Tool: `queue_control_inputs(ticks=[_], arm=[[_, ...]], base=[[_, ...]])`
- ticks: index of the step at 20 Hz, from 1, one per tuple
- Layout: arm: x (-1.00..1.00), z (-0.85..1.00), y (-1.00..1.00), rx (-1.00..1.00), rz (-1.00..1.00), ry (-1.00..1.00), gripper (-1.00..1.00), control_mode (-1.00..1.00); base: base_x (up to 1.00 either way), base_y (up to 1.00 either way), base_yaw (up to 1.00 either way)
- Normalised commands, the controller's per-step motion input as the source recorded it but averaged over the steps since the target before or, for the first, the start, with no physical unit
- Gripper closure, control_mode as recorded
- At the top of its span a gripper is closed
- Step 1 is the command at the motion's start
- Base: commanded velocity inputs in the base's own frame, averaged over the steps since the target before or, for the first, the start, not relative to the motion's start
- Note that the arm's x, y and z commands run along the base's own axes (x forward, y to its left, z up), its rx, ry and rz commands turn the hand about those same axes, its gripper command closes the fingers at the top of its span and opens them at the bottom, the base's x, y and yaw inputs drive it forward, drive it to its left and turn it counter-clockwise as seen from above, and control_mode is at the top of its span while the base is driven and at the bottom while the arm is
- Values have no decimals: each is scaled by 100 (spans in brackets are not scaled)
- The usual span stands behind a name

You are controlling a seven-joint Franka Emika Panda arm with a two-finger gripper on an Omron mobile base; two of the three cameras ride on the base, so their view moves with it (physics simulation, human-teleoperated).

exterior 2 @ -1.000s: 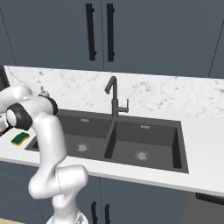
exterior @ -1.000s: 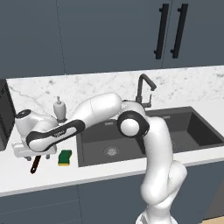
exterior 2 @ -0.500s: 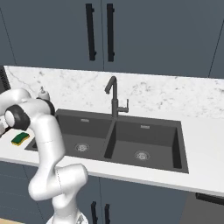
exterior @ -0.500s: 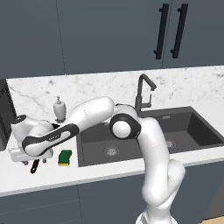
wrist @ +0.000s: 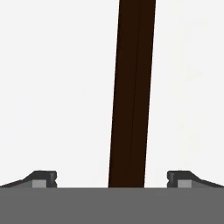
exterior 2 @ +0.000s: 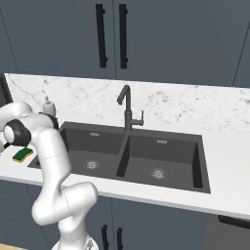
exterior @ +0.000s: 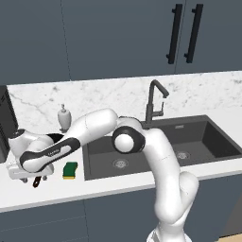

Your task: Pick the pan and sponge and place them into the sink. Then turn on the water.

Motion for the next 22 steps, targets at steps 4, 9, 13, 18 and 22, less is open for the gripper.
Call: queue_control_inputs(ticks=[4, 9, 13, 18, 22], arm=[[0, -22, 6, 0, 0, 2, -100, -100], [0, -29, 0, 0, 0, 0, -100, -100], [0, -3, 1, 0, 0, 0, -100, -100], [0, 0, 0, 0, 0, 0, -100, -100], [0, 0, 0, 0, 0, 0, -100, -100]], base=[[0, 0, 0], [0, 0, 0], [0, 0, 0], [0, 0, 0], [0, 0, 0]])
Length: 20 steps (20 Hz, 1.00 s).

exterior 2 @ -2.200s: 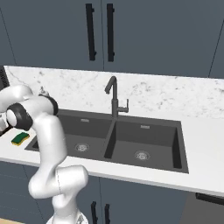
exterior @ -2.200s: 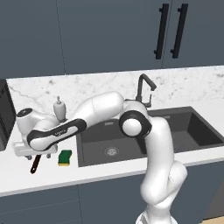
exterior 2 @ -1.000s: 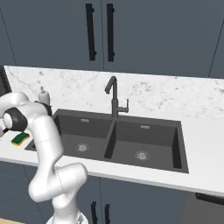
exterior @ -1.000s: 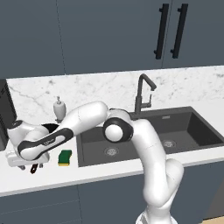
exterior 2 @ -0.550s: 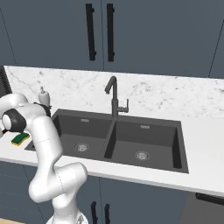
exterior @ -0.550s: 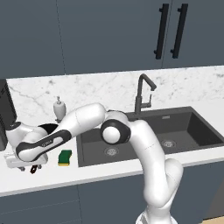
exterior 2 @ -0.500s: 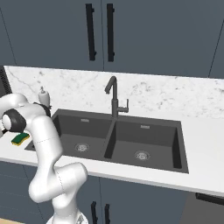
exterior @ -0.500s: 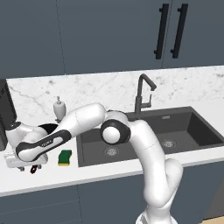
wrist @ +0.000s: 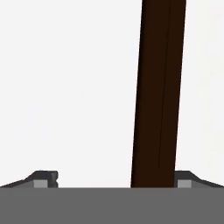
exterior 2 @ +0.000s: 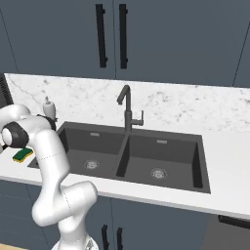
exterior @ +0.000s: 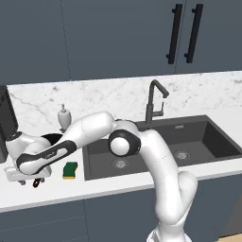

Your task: Pick the pan and sponge and place them into the sink. Then turn on the water.

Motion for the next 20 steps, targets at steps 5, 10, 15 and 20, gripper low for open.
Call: queue_control_inputs(ticks=[5, 10, 15, 20], arm=[[0, 0, 0, 0, 0, 0, 100, -100], [0, 0, 0, 0, 0, 0, 100, -100], [0, 0, 0, 0, 0, 0, 100, -100], [-2, 13, 0, 0, 0, -1, 100, -100]], base=[[0, 0, 0], [0, 0, 0], [0, 0, 0], [0, 0, 0]])
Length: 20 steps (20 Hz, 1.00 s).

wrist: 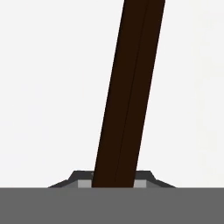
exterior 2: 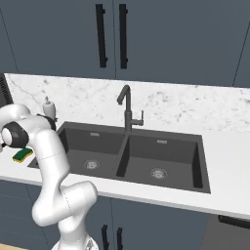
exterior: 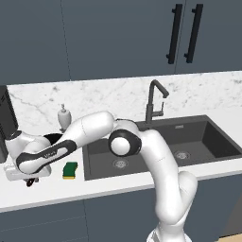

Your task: Pick the pan and sponge and place them into the sink. Then turn on the water.

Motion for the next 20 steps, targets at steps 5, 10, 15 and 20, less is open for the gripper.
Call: queue_control_inputs(ticks=[5, 10, 15, 20], arm=[[-21, 38, 0, 0, 0, -10, 100, -100], [-9, 44, -7, 0, 0, -9, 100, -100], [-2, 36, -34, 0, 0, -14, 100, -100], [0, 33, -38, 0, 0, -21, 100, -100]], base=[[0, 0, 0], [0, 0, 0], [0, 0, 0], [0, 0, 0]])
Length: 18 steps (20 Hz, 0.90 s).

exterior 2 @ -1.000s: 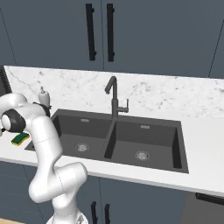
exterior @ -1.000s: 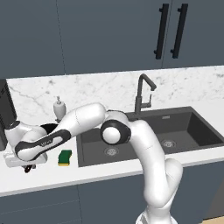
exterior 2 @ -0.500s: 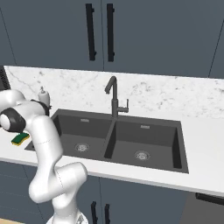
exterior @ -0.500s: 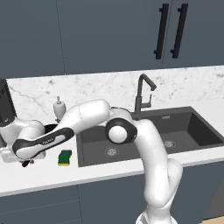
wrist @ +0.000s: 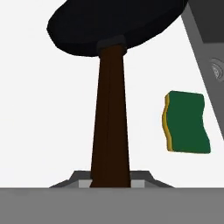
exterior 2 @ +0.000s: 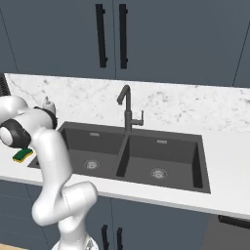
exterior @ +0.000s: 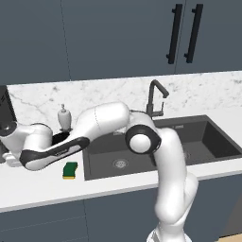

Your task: Pick the pan and sponge and place them into the sink. Then turn on the water.

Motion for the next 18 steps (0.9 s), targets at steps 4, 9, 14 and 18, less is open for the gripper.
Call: queue_control_inputs(ticks=[4, 9, 14, 18], arm=[[0, 34, -32, 0, 0, -24, 100, -100], [0, 31, -29, 0, -2, -27, 100, -100], [0, 31, -26, 2, -4, -13, 100, -100], [-10, 10, -63, 12, -23, 6, 100, -100]], base=[[0, 0, 0], [0, 0, 0], [0, 0, 0], [0, 0, 0]])
